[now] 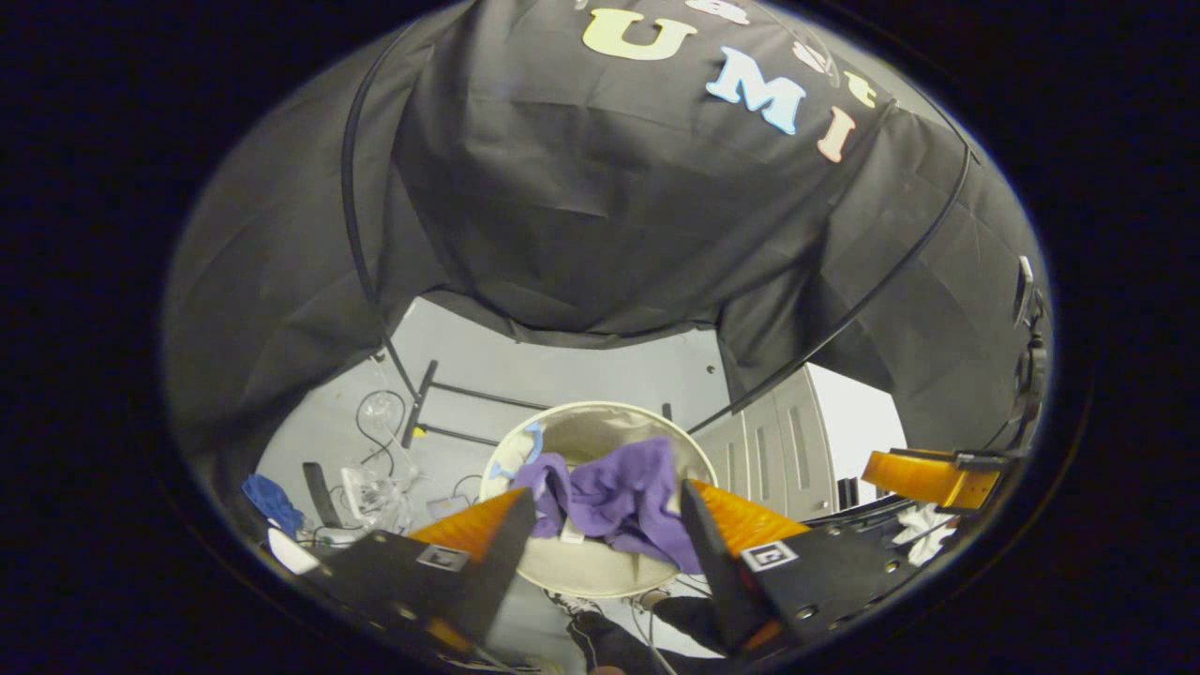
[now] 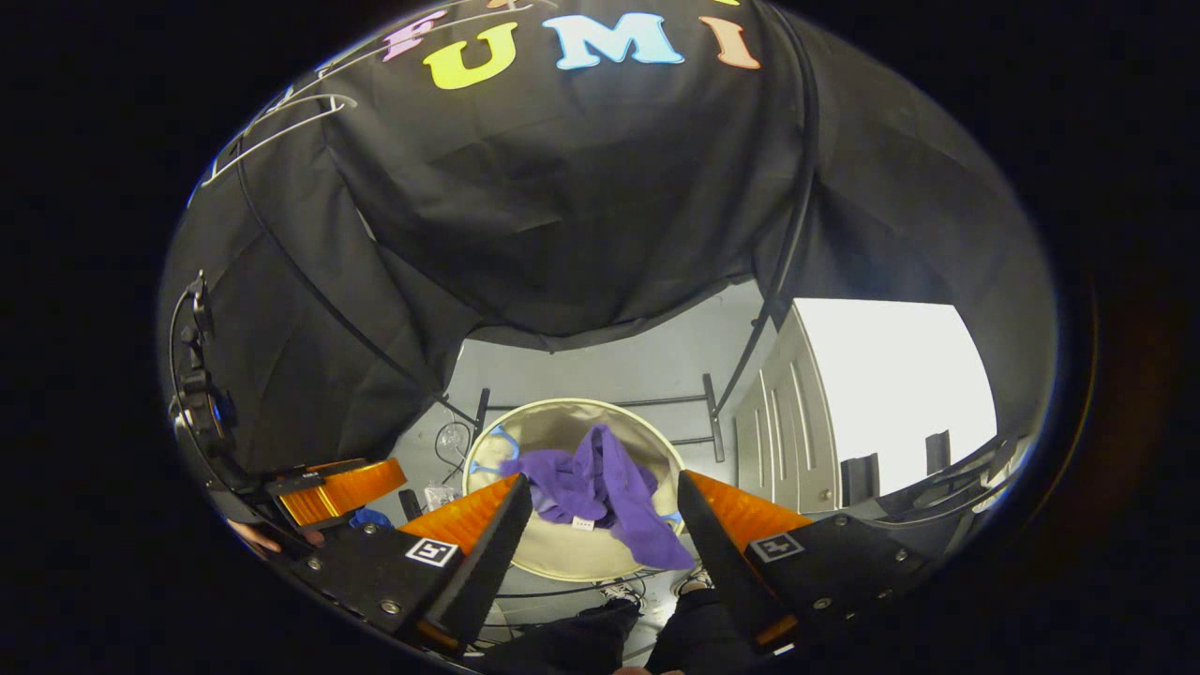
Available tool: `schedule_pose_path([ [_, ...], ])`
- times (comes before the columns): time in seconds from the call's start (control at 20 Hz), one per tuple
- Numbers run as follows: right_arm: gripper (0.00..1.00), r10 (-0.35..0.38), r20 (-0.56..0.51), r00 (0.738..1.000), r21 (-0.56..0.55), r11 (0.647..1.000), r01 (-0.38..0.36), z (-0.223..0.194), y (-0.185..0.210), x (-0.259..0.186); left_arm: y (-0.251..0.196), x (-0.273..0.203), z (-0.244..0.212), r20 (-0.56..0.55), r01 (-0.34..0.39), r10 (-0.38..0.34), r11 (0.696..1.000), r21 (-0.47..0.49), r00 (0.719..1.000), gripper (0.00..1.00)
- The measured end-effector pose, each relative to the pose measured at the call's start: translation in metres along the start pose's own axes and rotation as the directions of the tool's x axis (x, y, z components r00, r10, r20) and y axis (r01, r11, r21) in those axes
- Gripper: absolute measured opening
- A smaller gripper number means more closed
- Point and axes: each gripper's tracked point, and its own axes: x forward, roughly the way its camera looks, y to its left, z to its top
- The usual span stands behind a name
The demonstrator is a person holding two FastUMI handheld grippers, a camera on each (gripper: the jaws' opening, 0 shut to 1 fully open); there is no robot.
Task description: Grasp the clothes on the hanger with both hands and then place them into the laundry hamper below.
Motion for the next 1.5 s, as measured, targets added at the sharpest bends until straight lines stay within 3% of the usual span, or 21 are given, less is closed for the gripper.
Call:
schedule_pose_path([
  [0.05,0.97,-0.007,0.023,1.000,0.013,1.000,0.006,0.009,-0.010,-0.009,0.007,-0.006,0.000,0.010,-0.047,0.047,0.999,0.023,0.999,0.95],
  [0.2,0.96,-0.052,0.117,0.992,0.072,0.996,0.043,0.037,-0.057,-0.038,0.000,-0.033,0.001,0.041,-0.118,0.116,0.992,0.054,0.992,0.95],
  [0.35,0.96,-0.093,0.216,0.972,0.103,0.992,0.072,0.062,-0.113,-0.067,-0.022,-0.072,0.018,0.099,-0.151,0.147,0.988,0.028,0.984,0.95],
  [0.45,0.96,-0.108,0.283,0.953,0.096,0.992,0.084,0.084,-0.154,-0.092,-0.046,-0.097,0.036,0.157,-0.177,0.174,0.984,0.003,0.972,0.99],
  [0.65,0.96,-0.120,0.424,0.898,0.062,0.993,0.103,0.132,-0.231,-0.145,-0.111,-0.149,0.083,0.293,-0.227,0.248,0.968,-0.103,0.924,0.95],
  [0.85,0.96,-0.085,0.568,0.819,0.015,0.996,0.093,0.177,-0.284,-0.190,-0.178,-0.202,0.138,0.467,-0.254,0.308,0.951,-0.177,0.829,0.99],
  [0.9,0.92,-0.063,0.597,0.800,-0.005,0.997,0.082,0.187,-0.293,-0.200,-0.193,-0.216,0.150,0.514,-0.266,0.318,0.948,-0.175,0.797,0.90],
  [0.95,0.95,-0.047,0.626,0.779,-0.023,0.997,0.079,0.198,-0.300,-0.212,-0.204,-0.234,0.161,0.561,-0.287,0.332,0.943,-0.170,0.759,0.99],
  [1.05,0.96,-0.026,0.685,0.728,-0.052,0.995,0.085,0.221,-0.313,-0.240,-0.226,-0.275,0.182,0.645,-0.327,0.349,0.932,-0.160,0.680,0.99],
  [1.15,0.96,-0.026,0.764,0.645,-0.064,0.991,0.116,0.245,-0.322,-0.278,-0.254,-0.313,0.207,0.729,-0.329,0.313,0.936,-0.128,0.608,0.98],
  [1.3,0.91,-0.070,0.867,0.493,-0.024,0.983,0.182,0.278,-0.337,-0.336,-0.283,-0.378,0.237,0.841,-0.365,0.244,0.929,-0.060,0.482,0.98],
  [1.35,0.91,-0.084,0.885,0.458,-0.003,0.983,0.184,0.285,-0.337,-0.349,-0.290,-0.394,0.243,0.867,-0.361,0.207,0.932,-0.035,0.453,0.98],
  [1.5,0.95,-0.113,0.911,0.397,0.053,0.986,0.159,0.292,-0.327,-0.371,-0.305,-0.420,0.254,0.909,-0.334,0.115,0.942,0.028,0.401,0.98],
])
